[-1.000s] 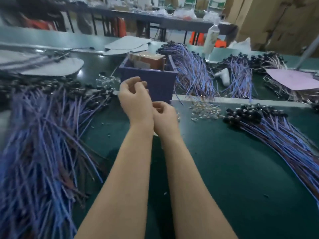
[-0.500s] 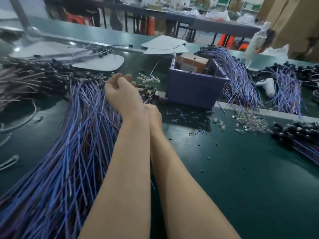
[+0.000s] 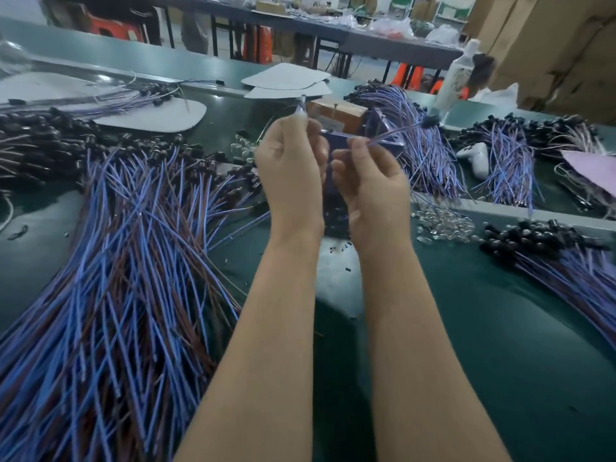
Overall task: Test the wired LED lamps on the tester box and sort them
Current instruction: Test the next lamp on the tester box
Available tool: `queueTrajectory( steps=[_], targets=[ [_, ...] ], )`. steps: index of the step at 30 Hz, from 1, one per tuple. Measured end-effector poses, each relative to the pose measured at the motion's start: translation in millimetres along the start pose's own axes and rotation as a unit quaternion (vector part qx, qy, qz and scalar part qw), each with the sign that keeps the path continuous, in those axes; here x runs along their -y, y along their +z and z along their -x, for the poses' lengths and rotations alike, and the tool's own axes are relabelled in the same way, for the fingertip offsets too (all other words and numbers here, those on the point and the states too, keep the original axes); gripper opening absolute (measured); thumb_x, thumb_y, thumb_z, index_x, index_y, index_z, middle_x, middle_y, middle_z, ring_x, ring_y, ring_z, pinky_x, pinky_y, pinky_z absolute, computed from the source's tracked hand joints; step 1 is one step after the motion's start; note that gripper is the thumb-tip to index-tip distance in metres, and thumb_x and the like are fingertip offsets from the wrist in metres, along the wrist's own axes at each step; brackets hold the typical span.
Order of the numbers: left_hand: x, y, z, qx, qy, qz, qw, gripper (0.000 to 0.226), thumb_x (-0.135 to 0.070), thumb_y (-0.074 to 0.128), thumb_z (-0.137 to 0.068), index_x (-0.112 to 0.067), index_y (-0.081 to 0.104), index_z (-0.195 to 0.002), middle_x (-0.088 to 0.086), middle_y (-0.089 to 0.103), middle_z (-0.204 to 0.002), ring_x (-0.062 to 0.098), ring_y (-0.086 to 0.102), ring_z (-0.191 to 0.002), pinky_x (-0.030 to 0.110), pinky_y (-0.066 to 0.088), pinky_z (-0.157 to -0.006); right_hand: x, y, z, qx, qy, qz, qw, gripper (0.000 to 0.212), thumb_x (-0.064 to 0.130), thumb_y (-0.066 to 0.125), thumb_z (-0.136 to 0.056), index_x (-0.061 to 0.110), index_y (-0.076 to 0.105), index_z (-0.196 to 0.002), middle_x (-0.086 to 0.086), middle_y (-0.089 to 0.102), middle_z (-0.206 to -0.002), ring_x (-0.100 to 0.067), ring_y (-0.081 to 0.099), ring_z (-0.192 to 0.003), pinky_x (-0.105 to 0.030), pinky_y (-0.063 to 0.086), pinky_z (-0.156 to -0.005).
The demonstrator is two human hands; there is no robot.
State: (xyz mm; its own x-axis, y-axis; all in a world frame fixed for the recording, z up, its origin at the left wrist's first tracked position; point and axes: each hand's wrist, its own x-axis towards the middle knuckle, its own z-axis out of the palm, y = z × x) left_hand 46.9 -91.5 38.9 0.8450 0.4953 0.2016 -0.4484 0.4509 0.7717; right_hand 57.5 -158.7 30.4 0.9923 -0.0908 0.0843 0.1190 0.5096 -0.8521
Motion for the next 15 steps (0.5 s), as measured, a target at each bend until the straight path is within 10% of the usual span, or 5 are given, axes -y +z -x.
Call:
queueTrajectory(
  steps=[6,11,15],
  targets=[
    [44,31,25,0.235,-0.242,-0.290,0.896,0.054,-0.055,0.040,-0.095,-0.009,0.062,-0.075,-0.004,0.047,-0.041,0.006,0.031,-0.030,0.011,0.022,-0.036,55,-59,-5,-0.133,-0.093,-0.139,0.977,0.014,0.007,0.054,-0.094,0.008,0.056,-0.080,0.001,0.066,-0.057,-0.009,0.064,-0.056,-0.020,0.057,-0.062],
    [73,43,35,0.136,-0.253,-0.027,0.957,0.021,-0.033,0.042,-0.101,-0.016,0.051,-0.091,-0.008,0.044,-0.048,0.003,0.029,-0.038,0.017,0.021,-0.042,55,-108,1,-0.219,-0.073,-0.100,0.968,0.018,0.010,0.054,-0.095,0.010,0.055,-0.077,0.003,0.064,-0.052,-0.006,0.062,-0.049,-0.017,0.054,-0.053],
    [85,39,33,0.091,-0.200,-0.027,0.975,0.031,-0.024,0.041,-0.102,-0.013,0.059,-0.079,-0.010,0.045,-0.048,0.004,0.034,-0.043,0.021,0.030,-0.048,44,-139,7,-0.285,-0.060,0.103,0.951,0.032,0.025,0.055,-0.096,0.015,0.051,-0.066,0.009,0.054,-0.044,-0.003,0.049,-0.039,-0.018,0.043,-0.043]
  ],
)
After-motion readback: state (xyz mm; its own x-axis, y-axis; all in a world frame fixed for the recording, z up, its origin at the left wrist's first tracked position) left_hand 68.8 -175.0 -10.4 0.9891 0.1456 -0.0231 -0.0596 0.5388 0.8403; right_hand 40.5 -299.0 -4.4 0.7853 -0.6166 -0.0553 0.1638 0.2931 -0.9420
